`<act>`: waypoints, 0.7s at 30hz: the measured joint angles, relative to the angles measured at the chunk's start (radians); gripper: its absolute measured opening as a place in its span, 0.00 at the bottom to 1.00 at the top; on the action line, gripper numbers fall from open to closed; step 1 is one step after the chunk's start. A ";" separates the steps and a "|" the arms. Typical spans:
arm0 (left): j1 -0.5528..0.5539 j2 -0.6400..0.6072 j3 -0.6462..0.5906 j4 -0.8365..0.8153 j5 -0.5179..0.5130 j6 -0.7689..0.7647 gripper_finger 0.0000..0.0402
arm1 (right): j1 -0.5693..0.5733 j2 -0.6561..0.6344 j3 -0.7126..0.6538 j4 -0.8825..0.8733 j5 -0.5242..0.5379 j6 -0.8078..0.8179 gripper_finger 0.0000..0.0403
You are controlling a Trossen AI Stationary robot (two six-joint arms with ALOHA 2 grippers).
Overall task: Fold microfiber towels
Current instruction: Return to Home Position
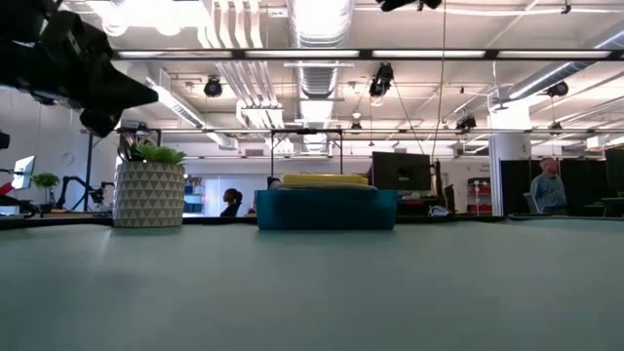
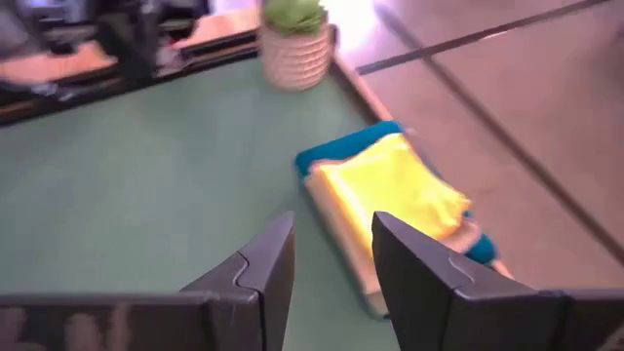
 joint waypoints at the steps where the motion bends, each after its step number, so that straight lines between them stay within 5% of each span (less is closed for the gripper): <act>1: 0.000 0.000 -0.007 0.022 0.001 0.006 0.00 | 0.004 -0.034 -0.052 0.035 0.024 0.010 0.32; 11: 0.001 -0.027 -0.121 0.163 0.012 -0.001 0.00 | 0.006 -0.412 -0.669 0.506 0.106 0.121 0.32; 21: 0.001 0.013 -0.146 0.228 0.033 -0.003 0.00 | 0.008 -0.750 -1.124 0.839 0.106 0.276 0.34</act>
